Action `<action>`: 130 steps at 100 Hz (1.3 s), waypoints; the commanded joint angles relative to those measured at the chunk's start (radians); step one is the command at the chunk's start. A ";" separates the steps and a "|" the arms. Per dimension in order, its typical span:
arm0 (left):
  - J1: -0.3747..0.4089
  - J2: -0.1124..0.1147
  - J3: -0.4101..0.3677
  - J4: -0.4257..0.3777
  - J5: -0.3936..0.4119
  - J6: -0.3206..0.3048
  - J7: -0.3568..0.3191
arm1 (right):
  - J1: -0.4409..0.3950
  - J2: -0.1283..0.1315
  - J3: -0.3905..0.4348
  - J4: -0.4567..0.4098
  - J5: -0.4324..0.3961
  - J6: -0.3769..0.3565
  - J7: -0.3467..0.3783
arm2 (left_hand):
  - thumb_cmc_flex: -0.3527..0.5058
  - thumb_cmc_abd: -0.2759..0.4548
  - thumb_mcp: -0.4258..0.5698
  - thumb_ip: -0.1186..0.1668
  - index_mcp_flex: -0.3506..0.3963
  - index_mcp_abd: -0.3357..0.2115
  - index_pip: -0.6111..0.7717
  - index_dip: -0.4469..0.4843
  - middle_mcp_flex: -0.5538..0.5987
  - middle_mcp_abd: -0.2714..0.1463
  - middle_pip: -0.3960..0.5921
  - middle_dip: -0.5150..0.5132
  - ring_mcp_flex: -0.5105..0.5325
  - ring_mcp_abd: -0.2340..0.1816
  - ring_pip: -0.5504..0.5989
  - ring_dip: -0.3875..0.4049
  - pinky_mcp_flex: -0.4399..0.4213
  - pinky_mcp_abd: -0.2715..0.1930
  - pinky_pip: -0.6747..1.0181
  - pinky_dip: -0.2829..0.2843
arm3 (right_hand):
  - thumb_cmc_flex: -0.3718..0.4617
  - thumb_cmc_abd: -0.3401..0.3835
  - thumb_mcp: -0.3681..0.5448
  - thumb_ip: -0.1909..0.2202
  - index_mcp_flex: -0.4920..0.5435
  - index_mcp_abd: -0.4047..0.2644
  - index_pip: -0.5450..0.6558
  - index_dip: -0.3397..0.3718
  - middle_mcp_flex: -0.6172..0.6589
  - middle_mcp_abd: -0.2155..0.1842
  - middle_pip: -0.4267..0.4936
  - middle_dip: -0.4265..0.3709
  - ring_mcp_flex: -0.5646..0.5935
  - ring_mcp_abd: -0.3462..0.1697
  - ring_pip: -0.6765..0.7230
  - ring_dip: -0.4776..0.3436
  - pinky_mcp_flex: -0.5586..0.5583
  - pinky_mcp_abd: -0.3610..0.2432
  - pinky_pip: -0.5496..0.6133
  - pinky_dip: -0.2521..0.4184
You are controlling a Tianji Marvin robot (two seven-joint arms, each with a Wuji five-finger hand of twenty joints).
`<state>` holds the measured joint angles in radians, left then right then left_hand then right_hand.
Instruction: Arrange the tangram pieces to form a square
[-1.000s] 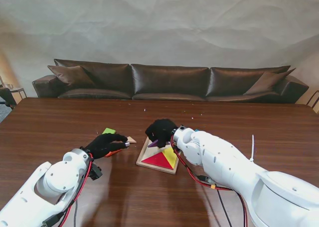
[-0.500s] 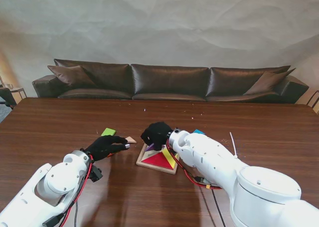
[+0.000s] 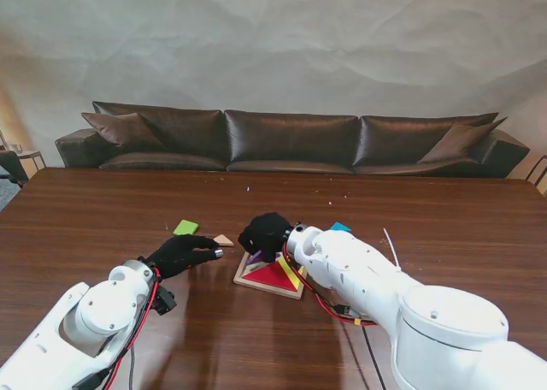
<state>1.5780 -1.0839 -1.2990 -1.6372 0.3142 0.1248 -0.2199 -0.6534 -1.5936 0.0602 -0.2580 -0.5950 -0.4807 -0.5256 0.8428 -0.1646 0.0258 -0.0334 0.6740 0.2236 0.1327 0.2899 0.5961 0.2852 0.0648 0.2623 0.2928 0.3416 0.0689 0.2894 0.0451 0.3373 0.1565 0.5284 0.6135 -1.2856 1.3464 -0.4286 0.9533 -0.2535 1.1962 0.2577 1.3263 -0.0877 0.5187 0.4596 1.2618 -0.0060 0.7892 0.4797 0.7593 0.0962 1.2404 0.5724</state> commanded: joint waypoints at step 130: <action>0.015 0.004 -0.013 -0.013 0.018 -0.005 -0.044 | -0.115 0.262 0.230 -0.534 -0.103 0.255 0.207 | 0.011 0.033 -0.028 0.020 0.007 -0.006 -0.001 0.003 0.019 0.001 0.004 0.005 0.006 -0.002 0.005 0.006 0.004 -0.017 0.003 0.007 | -0.140 0.484 0.079 0.071 -0.172 -0.082 -0.282 -0.109 -0.380 0.033 0.434 0.299 -0.057 -0.033 0.160 0.204 -0.077 0.096 0.076 0.019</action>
<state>1.5896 -1.0811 -1.3102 -1.6405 0.3306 0.1205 -0.2432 -0.7478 -1.3513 0.2972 -0.7929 -0.6896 -0.2258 -0.3279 0.8428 -0.1646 0.0258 -0.0334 0.6740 0.2236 0.1326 0.2899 0.5961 0.2899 0.0648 0.2624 0.2929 0.3416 0.0689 0.2894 0.0451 0.3373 0.1565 0.5284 0.4459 -0.8185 1.3924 -0.3231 0.7499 -0.2948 0.8936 0.1683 0.9146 -0.0247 0.9077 0.6990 1.1555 -0.0162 0.8899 0.6532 0.7589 0.1713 1.2606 0.5589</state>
